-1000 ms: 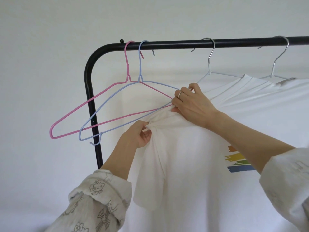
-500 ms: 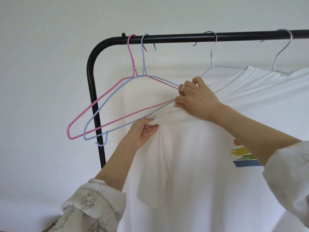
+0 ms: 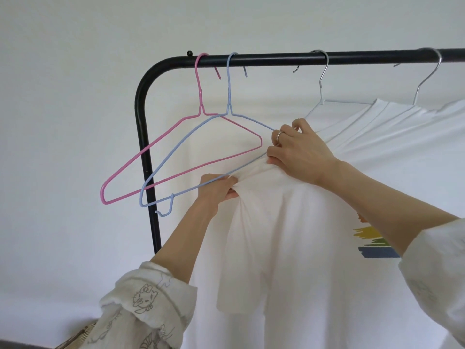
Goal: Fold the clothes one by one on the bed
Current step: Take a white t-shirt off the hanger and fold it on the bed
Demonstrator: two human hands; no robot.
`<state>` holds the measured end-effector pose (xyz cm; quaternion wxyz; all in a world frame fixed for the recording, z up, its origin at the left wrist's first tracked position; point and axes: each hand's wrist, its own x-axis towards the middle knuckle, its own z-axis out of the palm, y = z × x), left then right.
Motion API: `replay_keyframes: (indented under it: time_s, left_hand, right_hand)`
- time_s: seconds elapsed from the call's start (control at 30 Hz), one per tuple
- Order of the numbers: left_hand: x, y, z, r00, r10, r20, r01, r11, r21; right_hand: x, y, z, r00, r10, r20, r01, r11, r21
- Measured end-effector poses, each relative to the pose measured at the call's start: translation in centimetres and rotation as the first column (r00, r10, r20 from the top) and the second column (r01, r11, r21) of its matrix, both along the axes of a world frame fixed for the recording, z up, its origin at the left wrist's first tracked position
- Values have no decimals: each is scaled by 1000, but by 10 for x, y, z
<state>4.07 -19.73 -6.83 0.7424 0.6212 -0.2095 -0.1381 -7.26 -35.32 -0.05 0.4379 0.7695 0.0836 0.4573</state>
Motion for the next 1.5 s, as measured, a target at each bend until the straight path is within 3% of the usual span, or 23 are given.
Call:
replay_keyframes:
  time_s: [0.23, 0.37, 0.5, 0.67, 0.8, 0.9, 1.17, 1.3, 1.5]
  left_hand:
    - [2, 1, -4, 929, -171, -328, 136, 983, -126]
    - [1, -1, -9, 885, -218, -411, 176, 975, -136]
    - [3, -9, -5, 876, -234, -421, 212, 972, -98]
    - [-1, -11, 8, 915, -227, -333, 214, 974, -76]
    - [-1, -18, 5, 914, -149, -377, 128, 989, -81]
    - [-2, -23, 5, 949, -142, -280, 134, 990, -49]
    - [2, -34, 8, 958, -207, -199, 209, 978, -13]
    - [-3, -35, 1, 944, -235, -234, 235, 972, -28]
    - [3, -31, -22, 877, -249, -411, 201, 967, -157]
  right_hand:
    - [-5, -3, -2, 999, -41, 25, 43, 996, -80]
    - [-8, -3, -1, 1000, -5, 19, 7, 995, -98]
    - [-11, -2, 1, 998, 55, -11, -56, 997, -51]
    - [-8, 3, 3, 998, 62, -27, -63, 998, -19]
    - [-8, 4, 4, 996, 67, -58, -69, 997, -29]
    - [-10, 3, 4, 995, 54, -83, -58, 998, -41]
    - [-8, 2, 6, 993, -12, -117, 4, 998, -63]
    - [-7, -2, 6, 989, -60, -136, 54, 997, -49]
    - [-15, -5, 8, 974, -146, -174, 134, 988, -80]
